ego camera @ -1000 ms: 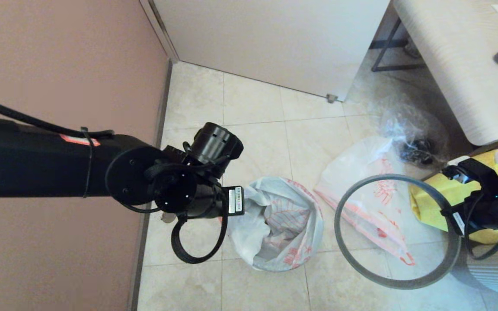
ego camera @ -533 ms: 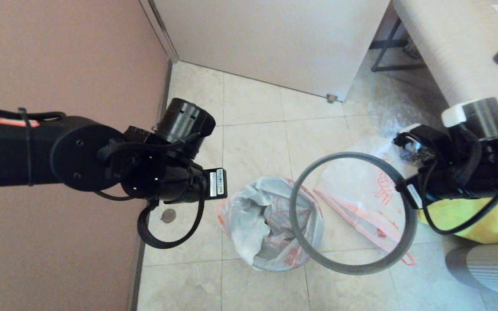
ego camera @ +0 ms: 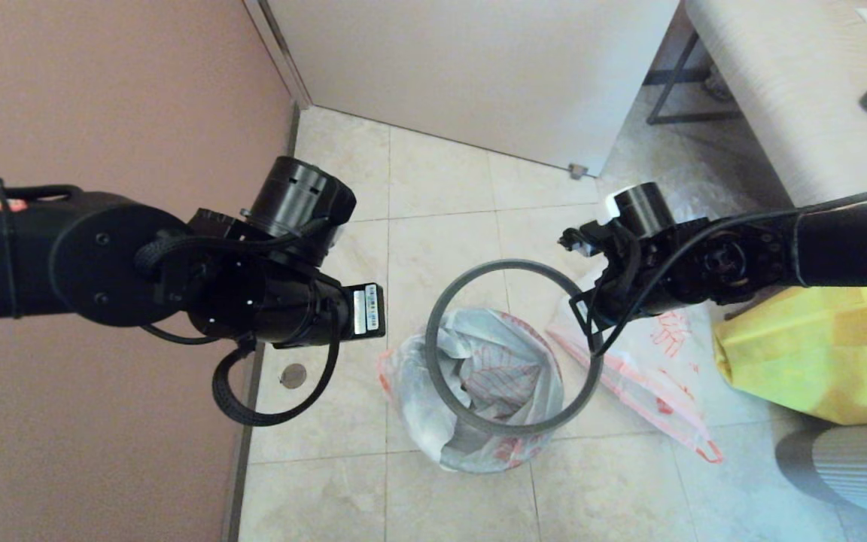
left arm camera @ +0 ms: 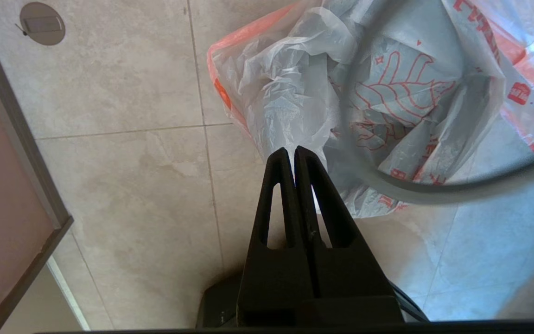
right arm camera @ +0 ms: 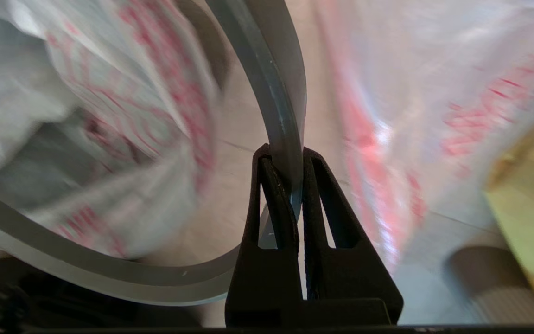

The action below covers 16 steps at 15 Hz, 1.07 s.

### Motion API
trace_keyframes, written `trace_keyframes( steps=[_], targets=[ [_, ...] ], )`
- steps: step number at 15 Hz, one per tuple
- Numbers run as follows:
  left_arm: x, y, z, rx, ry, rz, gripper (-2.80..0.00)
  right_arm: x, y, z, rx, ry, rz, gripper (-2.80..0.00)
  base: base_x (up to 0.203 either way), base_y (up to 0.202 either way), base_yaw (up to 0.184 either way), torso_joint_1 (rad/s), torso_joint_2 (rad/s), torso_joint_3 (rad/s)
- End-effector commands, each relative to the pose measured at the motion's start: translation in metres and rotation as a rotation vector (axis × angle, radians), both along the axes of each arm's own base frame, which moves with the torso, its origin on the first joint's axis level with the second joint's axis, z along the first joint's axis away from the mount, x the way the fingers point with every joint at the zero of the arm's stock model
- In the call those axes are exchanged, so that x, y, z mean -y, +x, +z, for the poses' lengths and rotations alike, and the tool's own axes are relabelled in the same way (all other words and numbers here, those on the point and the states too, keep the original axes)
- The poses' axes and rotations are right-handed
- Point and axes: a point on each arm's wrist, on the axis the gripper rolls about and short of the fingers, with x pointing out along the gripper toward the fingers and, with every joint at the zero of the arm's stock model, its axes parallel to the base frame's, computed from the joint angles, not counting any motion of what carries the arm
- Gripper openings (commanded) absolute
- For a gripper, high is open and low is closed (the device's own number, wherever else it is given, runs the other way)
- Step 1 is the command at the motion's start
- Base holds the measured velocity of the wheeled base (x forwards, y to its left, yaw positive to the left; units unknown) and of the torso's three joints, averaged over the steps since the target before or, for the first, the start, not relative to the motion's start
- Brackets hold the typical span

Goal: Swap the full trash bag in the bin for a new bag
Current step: Place the trash can ring on the trash can

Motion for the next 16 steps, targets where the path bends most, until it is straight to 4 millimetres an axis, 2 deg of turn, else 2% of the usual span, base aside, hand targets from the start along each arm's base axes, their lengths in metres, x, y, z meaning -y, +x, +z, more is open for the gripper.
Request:
trace_keyframes(
  steps=[1,3,7,12,16],
  targets=[
    [-0.001,-0.001,0.002,0.005,-0.006,0.001,-2.80,-0.019,0.018,-0.029,-0.059,-0.028,0.017,-2.80,0.000,0.000,0.000,0.000,0.00,0.000],
    [-0.001,-0.001,0.003,0.005,-0.008,0.000,-2.80,-0.035,0.020,-0.029,-0.072,-0.009,0.021,-2.80,0.000,0.000,0.000,0.000,0.00,0.000],
    [-0.002,-0.002,0.004,0.008,-0.010,0.001,-2.80,-0.059,0.021,-0.052,-0.138,-0.021,0.041,-2.80,0.000,0.000,0.000,0.000,0.00,0.000],
    [-0.001,0.000,0.002,0.003,-0.003,-0.002,-2.80,-0.067,0.029,-0.067,-0.145,-0.024,0.041,-2.80,0.000,0.000,0.000,0.000,0.00,0.000],
    [-0.001,0.000,0.002,0.006,-0.003,-0.001,-2.80,-0.058,0.038,-0.069,-0.133,-0.046,0.003,-2.80,0.000,0.000,0.000,0.000,0.00,0.000]
  ],
)
